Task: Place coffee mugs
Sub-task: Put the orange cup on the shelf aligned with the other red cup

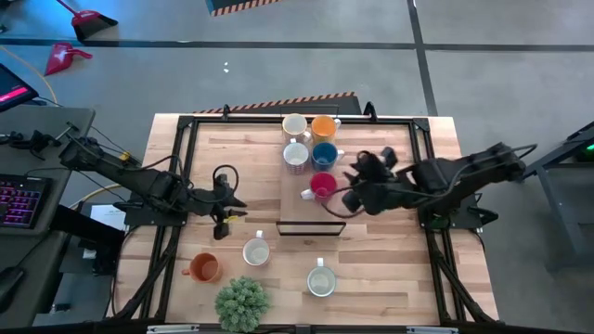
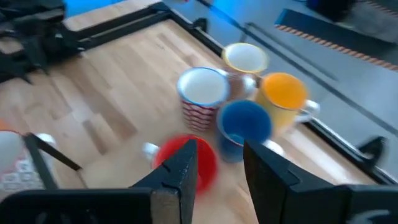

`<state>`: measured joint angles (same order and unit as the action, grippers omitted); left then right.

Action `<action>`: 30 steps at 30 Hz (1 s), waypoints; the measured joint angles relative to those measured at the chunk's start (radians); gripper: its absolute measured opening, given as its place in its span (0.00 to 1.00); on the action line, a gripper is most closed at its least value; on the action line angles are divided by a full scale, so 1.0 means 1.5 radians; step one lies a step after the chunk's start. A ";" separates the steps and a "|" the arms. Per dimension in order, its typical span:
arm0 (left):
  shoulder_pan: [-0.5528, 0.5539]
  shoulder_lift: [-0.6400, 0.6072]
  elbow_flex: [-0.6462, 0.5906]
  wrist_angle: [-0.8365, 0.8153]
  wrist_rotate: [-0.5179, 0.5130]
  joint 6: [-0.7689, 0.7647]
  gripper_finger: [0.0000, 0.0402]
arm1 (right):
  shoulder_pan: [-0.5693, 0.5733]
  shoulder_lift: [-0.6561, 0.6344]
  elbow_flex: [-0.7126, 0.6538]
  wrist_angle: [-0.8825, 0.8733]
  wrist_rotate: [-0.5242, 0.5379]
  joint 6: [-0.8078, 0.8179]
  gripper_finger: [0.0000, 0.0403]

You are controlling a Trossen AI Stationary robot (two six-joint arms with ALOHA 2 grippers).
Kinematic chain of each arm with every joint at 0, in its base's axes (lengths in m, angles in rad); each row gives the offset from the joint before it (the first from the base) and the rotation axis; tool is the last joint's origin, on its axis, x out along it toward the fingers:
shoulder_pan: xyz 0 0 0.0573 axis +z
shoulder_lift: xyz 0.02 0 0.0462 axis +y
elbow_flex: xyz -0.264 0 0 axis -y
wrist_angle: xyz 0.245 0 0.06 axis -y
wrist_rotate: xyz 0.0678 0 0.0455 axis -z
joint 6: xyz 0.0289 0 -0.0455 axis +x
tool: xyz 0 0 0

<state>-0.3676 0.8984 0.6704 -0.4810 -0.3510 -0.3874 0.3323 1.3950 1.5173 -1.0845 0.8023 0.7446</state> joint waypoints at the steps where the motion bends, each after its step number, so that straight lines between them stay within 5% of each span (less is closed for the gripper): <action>1: 0.000 0.002 0.000 0.001 0.000 -0.018 0.25 | 0.011 -0.008 -0.001 -0.027 0.015 0.020 0.26; 7: 0.000 0.031 0.000 0.002 -0.001 -0.115 0.27 | 0.068 -0.068 -0.080 -0.059 0.073 0.116 0.26; 17: 0.001 0.043 0.000 0.079 -0.033 -0.089 0.33 | 0.151 -0.158 -0.337 0.154 0.104 0.132 0.26; 30: 0.001 0.042 0.001 0.141 -0.102 -0.092 0.33 | 0.230 -0.449 -0.620 0.375 0.115 -0.007 0.26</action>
<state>-0.3668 0.9615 0.6716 -0.2700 -0.5041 -0.5247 0.6769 0.7218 0.5871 -0.5226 0.9746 0.7340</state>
